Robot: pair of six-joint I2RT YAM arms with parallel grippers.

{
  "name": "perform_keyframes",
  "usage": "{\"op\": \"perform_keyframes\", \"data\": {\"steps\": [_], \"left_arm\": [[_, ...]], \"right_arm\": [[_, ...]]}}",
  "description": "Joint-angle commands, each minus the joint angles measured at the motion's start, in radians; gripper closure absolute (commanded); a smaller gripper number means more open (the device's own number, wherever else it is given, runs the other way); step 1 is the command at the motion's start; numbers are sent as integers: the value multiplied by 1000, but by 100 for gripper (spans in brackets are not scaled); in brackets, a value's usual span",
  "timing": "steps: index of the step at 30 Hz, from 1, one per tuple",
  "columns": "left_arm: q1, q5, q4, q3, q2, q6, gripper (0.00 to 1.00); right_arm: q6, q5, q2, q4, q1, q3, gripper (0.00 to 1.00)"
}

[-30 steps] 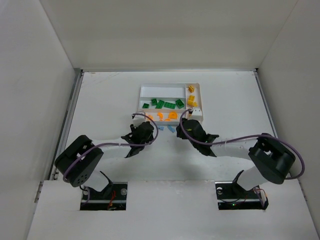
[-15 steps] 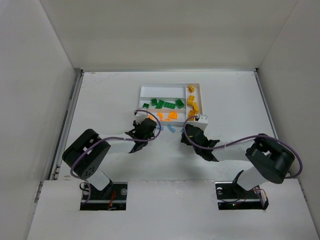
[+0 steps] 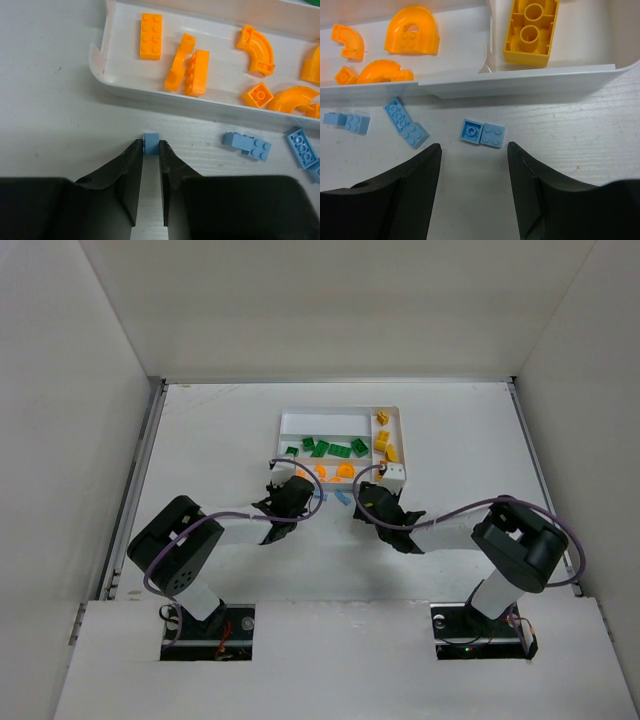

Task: Sort the legos into containers by color

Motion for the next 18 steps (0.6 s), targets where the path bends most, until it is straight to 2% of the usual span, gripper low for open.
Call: {"op": "perform_keyframes", "data": {"steps": [1,11,18], "left_arm": [[0,-20,11,13,-28,18,85],[-4,-7,5,-19,-189,19,87],[74,77,19,27,-198,-4,87]], "right_arm": [[-31,55,22,-13,5,47,39],[-50,107,85,-40,5,101,48],[-42,109,96,-40,5,110,61]]}}
